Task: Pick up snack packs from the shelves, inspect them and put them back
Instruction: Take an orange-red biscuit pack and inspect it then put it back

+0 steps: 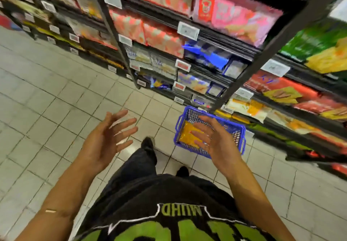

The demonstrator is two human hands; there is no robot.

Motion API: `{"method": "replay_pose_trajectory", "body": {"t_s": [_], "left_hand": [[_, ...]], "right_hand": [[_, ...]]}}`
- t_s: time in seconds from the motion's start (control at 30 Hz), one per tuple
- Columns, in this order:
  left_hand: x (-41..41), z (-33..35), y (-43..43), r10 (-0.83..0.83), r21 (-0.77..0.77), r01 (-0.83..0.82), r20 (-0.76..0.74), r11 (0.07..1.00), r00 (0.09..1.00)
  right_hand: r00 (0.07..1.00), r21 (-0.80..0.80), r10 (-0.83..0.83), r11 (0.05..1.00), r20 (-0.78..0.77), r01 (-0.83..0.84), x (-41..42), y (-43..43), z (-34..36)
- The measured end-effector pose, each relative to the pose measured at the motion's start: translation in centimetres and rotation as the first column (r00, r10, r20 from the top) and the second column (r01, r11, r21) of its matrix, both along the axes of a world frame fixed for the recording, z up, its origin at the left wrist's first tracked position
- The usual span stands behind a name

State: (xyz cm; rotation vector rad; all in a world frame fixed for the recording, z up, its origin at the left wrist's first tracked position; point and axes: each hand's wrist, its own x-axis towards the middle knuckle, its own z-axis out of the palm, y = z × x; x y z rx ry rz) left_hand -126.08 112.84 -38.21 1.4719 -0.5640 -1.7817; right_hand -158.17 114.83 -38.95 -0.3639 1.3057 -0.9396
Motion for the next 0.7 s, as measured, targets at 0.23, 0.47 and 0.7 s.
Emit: {"method": "replay_pose_trajectory", "body": {"t_s": [0.23,0.47,0.7], "left_hand": [[8.0,0.8,2.0,0.282,0.008,-0.282,-0.06,0.959,0.958],[18.2,3.1,-3.0,0.405,-0.091,-0.407,-0.047,0.909,0.913],[26.5,7.5,-14.9,0.354,-0.207,-0.355,-0.041,0.912,0.934]], "right_hand": [[0.955,-0.048,0.291,0.954,-0.061,-0.294,7.8,-6.8,1.4],[0.851,-0.185,0.501,0.832,-0.157,-0.524,21.5,-17.1,4.3],[0.894,-0.279,0.422,0.849,-0.153,-0.449,28.7,-25.7,7.0]]}}
